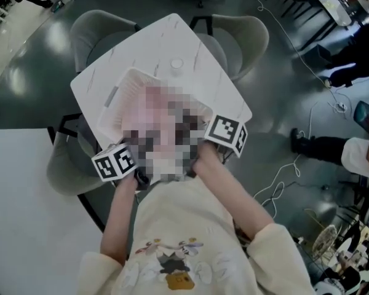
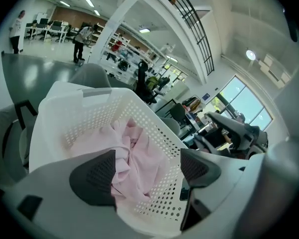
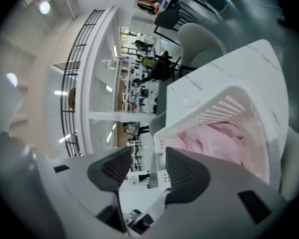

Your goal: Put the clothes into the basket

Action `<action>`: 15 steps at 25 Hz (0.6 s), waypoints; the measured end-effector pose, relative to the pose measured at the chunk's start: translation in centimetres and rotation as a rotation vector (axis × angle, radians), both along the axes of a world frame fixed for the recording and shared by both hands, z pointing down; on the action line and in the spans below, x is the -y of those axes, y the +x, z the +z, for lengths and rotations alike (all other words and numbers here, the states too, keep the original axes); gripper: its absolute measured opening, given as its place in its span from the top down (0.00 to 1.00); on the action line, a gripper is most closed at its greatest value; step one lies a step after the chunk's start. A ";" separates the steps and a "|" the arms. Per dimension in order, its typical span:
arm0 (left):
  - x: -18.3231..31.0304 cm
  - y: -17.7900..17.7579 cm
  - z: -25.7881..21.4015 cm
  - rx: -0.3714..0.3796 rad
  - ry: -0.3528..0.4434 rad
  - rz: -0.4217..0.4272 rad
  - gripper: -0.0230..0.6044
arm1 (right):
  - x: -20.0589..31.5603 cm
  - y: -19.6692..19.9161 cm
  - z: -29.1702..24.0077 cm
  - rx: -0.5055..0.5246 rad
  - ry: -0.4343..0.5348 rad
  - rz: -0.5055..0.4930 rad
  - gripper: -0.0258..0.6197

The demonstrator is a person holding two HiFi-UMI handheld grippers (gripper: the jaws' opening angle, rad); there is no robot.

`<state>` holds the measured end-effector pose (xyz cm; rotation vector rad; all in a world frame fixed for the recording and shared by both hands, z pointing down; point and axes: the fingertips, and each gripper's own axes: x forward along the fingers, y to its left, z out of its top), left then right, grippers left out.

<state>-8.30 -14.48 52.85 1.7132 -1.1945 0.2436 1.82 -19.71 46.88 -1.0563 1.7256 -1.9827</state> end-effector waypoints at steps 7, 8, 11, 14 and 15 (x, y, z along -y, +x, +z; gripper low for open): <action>-1.6 0.0 -0.1 -0.016 0.013 0.009 0.31 | -2.5 2.2 -7.4 -0.138 0.155 -0.067 0.64; -1.7 -0.1 -0.2 -0.017 0.017 0.010 0.31 | -3.3 2.0 -8.3 -0.117 0.155 -0.073 0.64; -2.2 -0.3 -0.4 -0.022 0.019 0.014 0.31 | -6.2 1.3 -10.5 0.036 0.096 -0.084 0.64; -2.6 -0.5 -0.6 -0.033 0.021 0.009 0.31 | -8.1 2.8 -11.5 -0.023 0.084 -0.054 0.64; -2.6 -0.6 -0.7 -0.034 0.024 0.008 0.31 | -8.5 3.4 -11.8 -0.060 0.088 -0.039 0.64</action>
